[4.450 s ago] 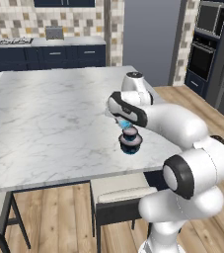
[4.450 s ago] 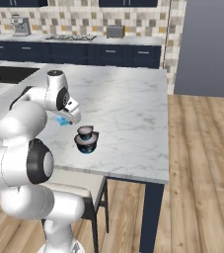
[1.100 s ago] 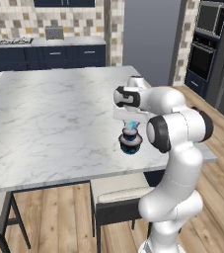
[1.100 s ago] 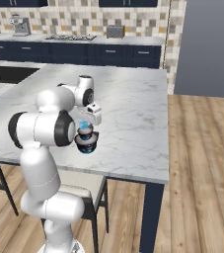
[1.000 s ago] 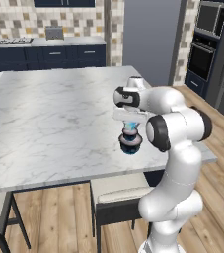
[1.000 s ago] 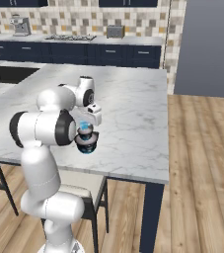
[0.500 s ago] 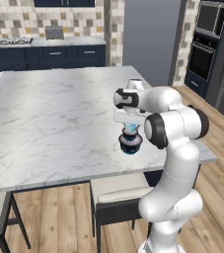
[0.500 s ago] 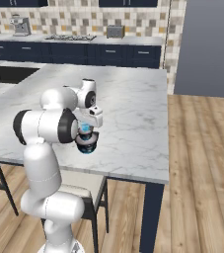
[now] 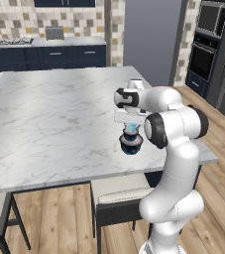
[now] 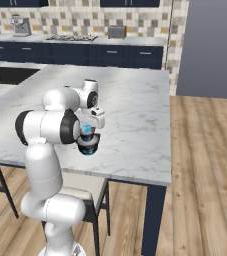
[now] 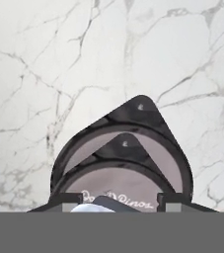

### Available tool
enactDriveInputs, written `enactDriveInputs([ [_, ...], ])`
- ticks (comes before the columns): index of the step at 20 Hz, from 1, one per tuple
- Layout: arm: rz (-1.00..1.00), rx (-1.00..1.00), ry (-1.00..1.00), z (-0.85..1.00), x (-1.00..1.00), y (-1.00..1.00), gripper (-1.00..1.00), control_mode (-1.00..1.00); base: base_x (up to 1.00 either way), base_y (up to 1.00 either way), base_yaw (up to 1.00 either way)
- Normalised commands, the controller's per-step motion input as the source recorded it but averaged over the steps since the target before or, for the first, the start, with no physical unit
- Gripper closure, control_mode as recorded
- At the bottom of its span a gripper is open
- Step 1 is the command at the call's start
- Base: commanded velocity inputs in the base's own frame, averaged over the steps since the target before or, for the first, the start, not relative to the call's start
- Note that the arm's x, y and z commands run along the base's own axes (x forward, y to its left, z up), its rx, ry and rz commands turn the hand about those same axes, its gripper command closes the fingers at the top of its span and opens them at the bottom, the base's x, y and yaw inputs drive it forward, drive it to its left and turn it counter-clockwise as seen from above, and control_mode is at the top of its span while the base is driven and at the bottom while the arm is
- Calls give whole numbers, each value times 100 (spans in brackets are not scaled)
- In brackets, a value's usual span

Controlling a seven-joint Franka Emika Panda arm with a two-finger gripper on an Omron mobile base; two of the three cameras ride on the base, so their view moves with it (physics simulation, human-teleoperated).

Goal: Stack the yogurt containers by placing the smaller containers on top of the larger containers.

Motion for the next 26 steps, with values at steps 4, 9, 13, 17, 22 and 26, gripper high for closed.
enactDriveInputs([
  [4, -1, 0, 0, -1, 1, 0, -100, -100, 0, 0, 0],
  [9, -1, 0, 0, -2, 0, 0, -100, -100, 0, 0, 0],
  [13, -2, 0, 0, -1, 0, -9, -100, -100, 0, 0, 0],
  [17, -4, 0, 0, 6, -9, -21, -100, -100, 0, 0, 0],
  [22, -4, 0, -3, 5, -3, -2, -100, -100, 0, 0, 0],
  [26, -3, 0, -2, 1, 0, 0, -100, -100, 0, 0, 0],
])
